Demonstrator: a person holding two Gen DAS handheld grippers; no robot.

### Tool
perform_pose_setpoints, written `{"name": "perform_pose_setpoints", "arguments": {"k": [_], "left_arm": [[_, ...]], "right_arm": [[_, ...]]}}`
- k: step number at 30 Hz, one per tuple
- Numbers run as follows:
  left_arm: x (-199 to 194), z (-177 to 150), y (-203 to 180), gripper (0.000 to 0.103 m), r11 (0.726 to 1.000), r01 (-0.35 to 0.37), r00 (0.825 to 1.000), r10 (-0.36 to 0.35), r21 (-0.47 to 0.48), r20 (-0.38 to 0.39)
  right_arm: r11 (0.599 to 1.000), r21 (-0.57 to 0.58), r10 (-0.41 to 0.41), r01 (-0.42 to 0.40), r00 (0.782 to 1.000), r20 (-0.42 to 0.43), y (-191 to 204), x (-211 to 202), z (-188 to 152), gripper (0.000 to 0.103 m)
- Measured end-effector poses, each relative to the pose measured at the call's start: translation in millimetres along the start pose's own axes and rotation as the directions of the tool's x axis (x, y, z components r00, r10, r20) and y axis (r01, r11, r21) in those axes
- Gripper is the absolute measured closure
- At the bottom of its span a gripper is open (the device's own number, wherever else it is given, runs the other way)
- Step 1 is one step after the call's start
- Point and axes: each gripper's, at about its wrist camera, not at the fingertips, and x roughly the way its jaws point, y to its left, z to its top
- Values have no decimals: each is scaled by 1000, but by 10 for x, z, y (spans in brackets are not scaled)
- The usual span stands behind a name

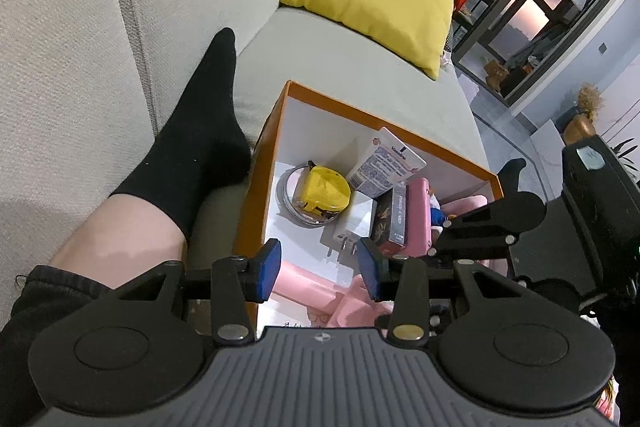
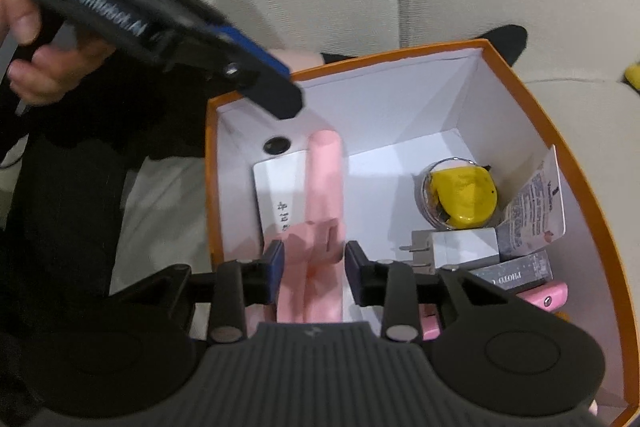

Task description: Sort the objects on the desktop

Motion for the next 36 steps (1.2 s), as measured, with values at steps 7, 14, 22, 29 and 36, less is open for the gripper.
{"name": "perform_pose_setpoints", "arguments": {"k": [7, 14, 22, 29, 36], "left_arm": [[-3, -40, -35, 55, 1000, 10, 1000, -10, 18, -6], [-37, -43, -18, 55, 1000, 8, 1000, -8, 19, -1], [-9, -28, -15, 55, 1000, 13, 1000, -13, 20, -2], [-13, -15, 11, 55, 1000, 12, 1000, -12, 10, 5], [-29, 4, 25, 55, 1000, 11, 1000, -11, 5, 11]], "right_arm": [[1000, 27, -11, 11, 1000, -22, -47, 83, 2, 76], [994, 107, 34, -33, 999, -10, -245, 86, 58, 94], [999, 47, 2, 0, 999, -53, -282, 127, 183, 99], [997, 24, -69, 70, 996, -64, -275, 186, 238, 99], [998, 8, -68, 69, 993, -93, -255, 344, 268, 99]]}}
